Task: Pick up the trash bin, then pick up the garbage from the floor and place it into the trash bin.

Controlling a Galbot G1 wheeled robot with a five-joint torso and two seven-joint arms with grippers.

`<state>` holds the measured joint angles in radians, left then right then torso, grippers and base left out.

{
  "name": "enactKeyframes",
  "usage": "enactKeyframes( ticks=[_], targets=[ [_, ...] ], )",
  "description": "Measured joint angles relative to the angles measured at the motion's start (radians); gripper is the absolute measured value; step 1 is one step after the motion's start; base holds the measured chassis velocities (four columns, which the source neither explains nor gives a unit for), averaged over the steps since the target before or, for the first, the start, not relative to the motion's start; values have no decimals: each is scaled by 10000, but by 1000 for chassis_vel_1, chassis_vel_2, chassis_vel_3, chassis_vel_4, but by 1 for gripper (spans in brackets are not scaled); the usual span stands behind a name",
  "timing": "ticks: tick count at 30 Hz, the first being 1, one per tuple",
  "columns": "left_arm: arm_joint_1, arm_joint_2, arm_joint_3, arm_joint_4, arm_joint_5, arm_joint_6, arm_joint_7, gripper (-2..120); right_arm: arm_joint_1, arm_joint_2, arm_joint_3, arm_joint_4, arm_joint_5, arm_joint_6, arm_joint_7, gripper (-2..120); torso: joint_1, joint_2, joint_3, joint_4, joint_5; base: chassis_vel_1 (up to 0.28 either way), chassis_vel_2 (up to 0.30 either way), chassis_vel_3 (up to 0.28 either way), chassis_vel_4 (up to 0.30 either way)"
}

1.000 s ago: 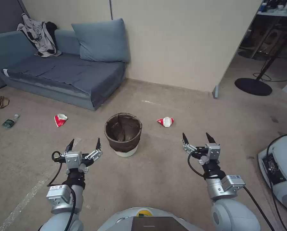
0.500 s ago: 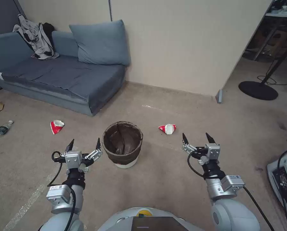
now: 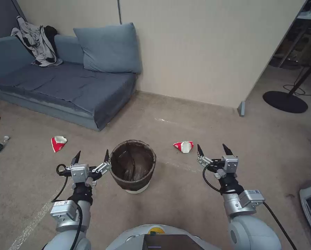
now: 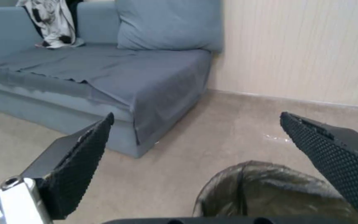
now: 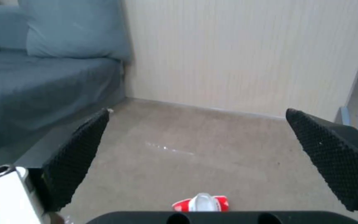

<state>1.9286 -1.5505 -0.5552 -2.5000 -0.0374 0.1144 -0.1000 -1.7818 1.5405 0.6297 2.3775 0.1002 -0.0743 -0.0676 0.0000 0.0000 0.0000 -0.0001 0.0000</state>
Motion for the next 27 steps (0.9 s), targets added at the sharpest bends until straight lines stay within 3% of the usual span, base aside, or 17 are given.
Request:
enactKeyframes(
  ticks=[11,20,27],
  targets=[
    [-328,435,15,0,-514,888,12,100,17,-173,0,-23,7,9,123,100,0,0,-1,-1,0,-33,26,32,-25],
    [-1287,1696,-75,0,-1436,2934,-248,100,148,-430,-7,-187,66,-110,172,100,0,0,-1,-3,-2,0,0,0,0],
    [-2070,2309,51,323,-2027,3903,-510,100,242,-600,-10,-284,117,-276,248,100,0,0,0,1,-1,0,0,0,0]
  ],
)
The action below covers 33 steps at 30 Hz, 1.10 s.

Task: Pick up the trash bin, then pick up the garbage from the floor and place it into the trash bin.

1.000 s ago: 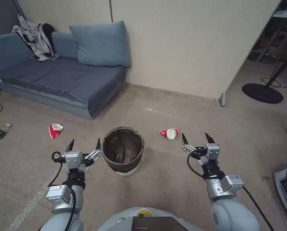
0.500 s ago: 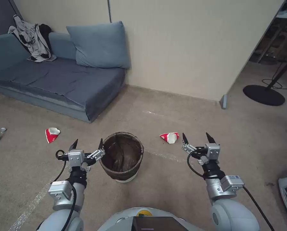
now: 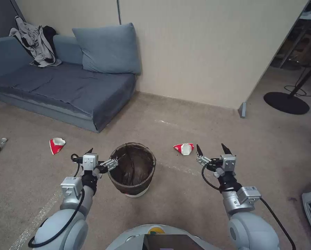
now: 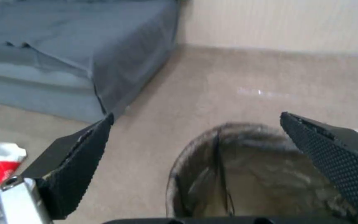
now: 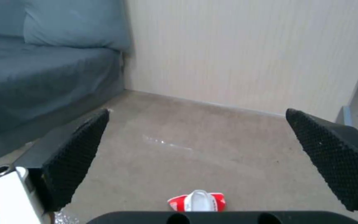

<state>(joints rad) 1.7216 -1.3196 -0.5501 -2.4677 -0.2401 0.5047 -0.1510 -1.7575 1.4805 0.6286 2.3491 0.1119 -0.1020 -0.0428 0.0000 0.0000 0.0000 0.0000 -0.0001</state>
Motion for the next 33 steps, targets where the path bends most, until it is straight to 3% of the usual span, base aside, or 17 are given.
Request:
enactKeyframes(
  ticks=[13,21,33],
  targets=[
    [-1676,967,198,1176,-1631,1337,-974,100,-147,-6,33,-61,-54,16,25,100,0,0,0,-1,-1,0,0,0,0],
    [-2339,1195,434,1851,-2344,2016,-1731,100,-173,105,5,-152,-155,58,16,100,0,0,1,0,-1,0,0,0,0],
    [-2858,1200,625,2754,-2410,2307,-1793,100,-180,137,-16,-235,-194,99,-16,100,0,0,1,0,0,0,0,0,0]
  ],
)
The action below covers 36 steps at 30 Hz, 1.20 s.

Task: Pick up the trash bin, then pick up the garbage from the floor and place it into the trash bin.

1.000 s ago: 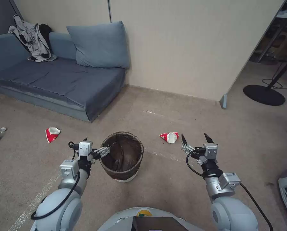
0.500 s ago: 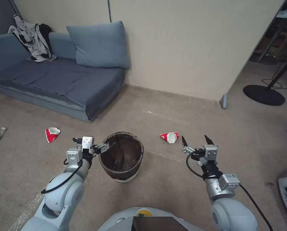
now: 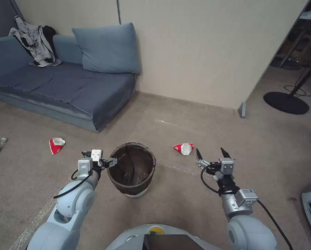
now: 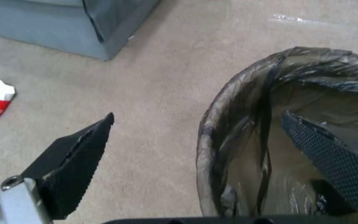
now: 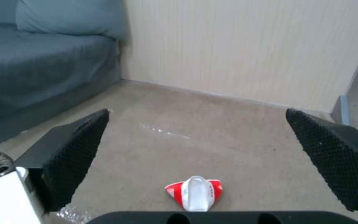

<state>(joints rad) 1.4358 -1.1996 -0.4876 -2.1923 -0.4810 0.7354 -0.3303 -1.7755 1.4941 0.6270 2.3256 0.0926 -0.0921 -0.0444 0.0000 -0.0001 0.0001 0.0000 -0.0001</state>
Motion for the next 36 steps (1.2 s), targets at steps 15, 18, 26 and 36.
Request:
enactKeyframes(
  ticks=[15,18,26,36],
  targets=[
    [-525,26,259,1000,-304,26,-81,100,-24,30,-3,-149,-70,124,-17,100,0,0,0,1,1,0,0,0,0],
    [-558,-22,311,1086,-395,22,-74,100,-48,64,-10,-149,-92,159,-23,100,0,0,0,0,1,0,0,0,0],
    [-564,-90,385,1186,-499,13,-61,100,-70,58,-3,-119,-93,192,-31,100,0,0,-1,0,1,0,0,0,0],
    [-551,-160,422,1389,-637,5,-52,100,-72,64,-10,-115,-92,250,-51,100,0,0,-1,0,1,0,0,0,0]
  ],
)
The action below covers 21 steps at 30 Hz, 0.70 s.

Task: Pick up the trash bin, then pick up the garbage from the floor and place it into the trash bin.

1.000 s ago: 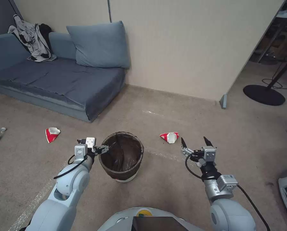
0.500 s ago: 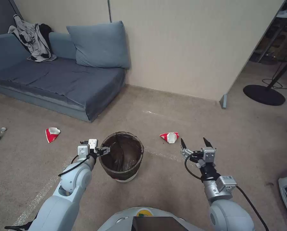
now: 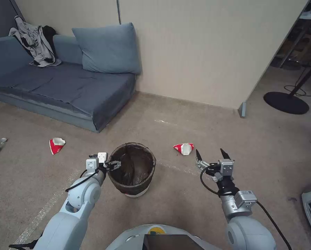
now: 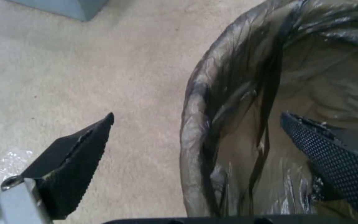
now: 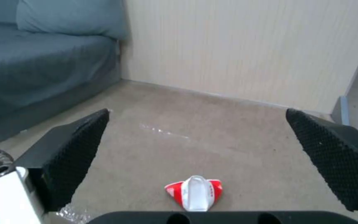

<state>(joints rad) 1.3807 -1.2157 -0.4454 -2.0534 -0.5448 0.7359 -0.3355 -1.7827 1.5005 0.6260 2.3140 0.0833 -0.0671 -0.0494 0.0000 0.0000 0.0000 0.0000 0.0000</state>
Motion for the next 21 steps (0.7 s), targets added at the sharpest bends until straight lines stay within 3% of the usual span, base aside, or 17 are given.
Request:
enactKeyframes(
  ticks=[13,20,21],
  targets=[
    [-18,-137,97,233,-11,-4,3,97,47,7,-4,-102,0,32,-1,100,0,0,0,0,0,0,0,0,0],
    [-35,-154,105,348,-14,-5,-1,83,58,14,-5,-158,2,70,-1,100,0,0,0,0,0,0,0,0,0],
    [-35,-163,106,370,-14,-5,-3,76,61,20,-5,-168,2,76,-1,100,0,1,0,0,0,0,0,0,0]
  ],
)
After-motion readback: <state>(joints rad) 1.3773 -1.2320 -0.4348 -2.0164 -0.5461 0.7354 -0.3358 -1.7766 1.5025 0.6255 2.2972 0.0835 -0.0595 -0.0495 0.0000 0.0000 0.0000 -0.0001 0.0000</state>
